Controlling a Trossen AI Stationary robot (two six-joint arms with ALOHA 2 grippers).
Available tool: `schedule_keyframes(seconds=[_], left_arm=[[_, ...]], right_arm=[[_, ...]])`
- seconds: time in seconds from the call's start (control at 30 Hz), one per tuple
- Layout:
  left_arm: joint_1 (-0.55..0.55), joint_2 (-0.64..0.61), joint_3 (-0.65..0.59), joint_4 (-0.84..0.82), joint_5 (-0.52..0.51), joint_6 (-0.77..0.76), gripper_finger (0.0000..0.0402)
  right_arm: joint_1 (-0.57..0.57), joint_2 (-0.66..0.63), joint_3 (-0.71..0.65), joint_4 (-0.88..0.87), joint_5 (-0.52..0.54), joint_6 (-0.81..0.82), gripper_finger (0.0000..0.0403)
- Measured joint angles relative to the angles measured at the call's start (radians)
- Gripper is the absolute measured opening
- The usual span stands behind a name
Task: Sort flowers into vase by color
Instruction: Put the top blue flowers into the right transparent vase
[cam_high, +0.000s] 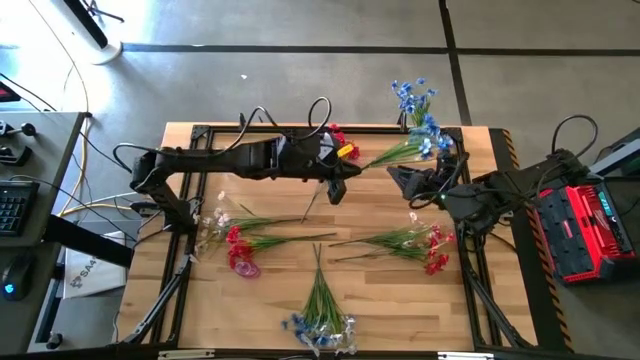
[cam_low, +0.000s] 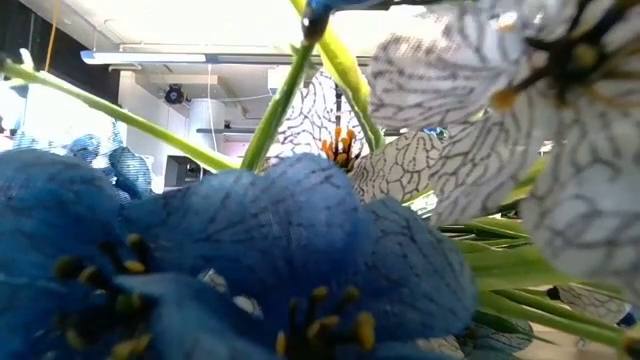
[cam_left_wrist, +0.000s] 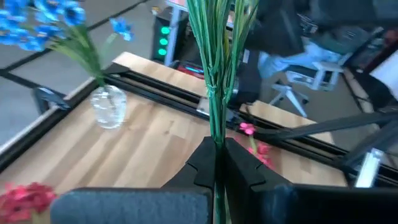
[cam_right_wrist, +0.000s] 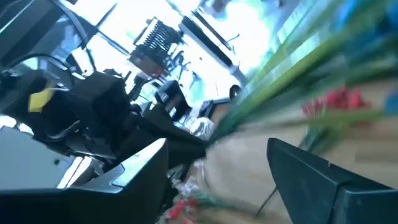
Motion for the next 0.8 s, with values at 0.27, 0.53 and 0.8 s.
schedule_keyframes(seconds=[0.27, 0.53, 0.8], left_arm=[[-0.053, 0.0, 0.0, 0.072, 0.014, -0.007, 0.0], [-0.063, 0.0, 0.0, 0.072, 0.015, -0.007, 0.0], [-0.04, -0.001, 0.001, -0.076, 0.021, 0.035, 0.0038]], right_arm=[[-0.047, 0.0, 0.0, 0.011, -0.008, 0.014, 0.026], [-0.049, 0.0, 0.0, 0.012, -0.018, 0.013, 0.0114], [-0.069, 0.001, 0.0, -0.084, -0.023, -0.109, 0.001]])
